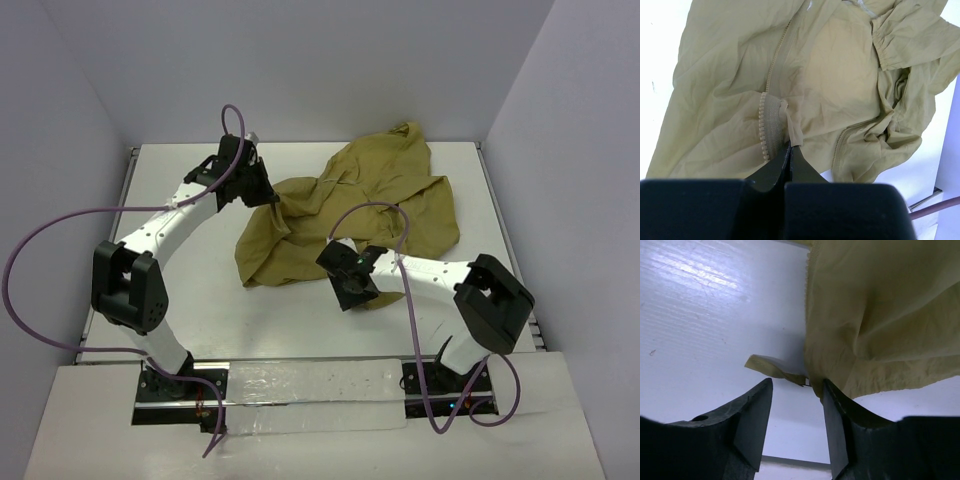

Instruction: Zip up the jacket

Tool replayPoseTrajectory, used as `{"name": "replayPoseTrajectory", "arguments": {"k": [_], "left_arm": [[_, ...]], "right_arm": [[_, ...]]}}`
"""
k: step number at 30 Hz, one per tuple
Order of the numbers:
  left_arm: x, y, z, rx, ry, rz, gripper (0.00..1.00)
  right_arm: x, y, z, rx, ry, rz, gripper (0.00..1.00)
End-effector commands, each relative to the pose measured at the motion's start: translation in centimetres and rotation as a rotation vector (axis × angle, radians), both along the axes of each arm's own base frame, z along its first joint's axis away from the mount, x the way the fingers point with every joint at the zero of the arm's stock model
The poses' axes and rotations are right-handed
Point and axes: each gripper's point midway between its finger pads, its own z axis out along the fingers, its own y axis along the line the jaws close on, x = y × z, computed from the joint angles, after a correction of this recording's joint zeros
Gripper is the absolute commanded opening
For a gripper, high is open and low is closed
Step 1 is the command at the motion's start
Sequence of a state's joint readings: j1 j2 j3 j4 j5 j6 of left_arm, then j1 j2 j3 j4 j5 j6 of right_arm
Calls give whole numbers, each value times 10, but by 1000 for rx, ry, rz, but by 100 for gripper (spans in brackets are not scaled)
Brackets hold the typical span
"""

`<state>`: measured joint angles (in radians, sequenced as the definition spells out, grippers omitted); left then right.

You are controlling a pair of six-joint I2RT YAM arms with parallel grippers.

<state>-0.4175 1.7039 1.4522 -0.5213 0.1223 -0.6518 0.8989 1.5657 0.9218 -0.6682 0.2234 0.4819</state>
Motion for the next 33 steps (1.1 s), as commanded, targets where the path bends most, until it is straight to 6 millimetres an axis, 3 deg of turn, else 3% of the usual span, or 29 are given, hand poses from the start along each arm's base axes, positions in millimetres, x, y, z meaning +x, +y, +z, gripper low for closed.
{"name": "replayPoseTrajectory", "arguments": {"k": [1,10,23,30,33], "left_arm": [[1,-1,7,-10,-26,2,0],[-2,-3,5,-24,-22,-3,0],[-3,-5,6,-35,-20,-10,0],[-3,-6,7,-38,-23,-13,0],[-4,-6,8,-35,-26,-14,0]], "right_arm": [[10,-5,-3,-43,-49,-43,49],[13,-16,-1,-61,-99,-108,49],[18,-17,31,16,-181,-136,51],[11,-22,7,-29,-131,-131,52],[7,-22,-6,-39,-104,-123,40]]}}
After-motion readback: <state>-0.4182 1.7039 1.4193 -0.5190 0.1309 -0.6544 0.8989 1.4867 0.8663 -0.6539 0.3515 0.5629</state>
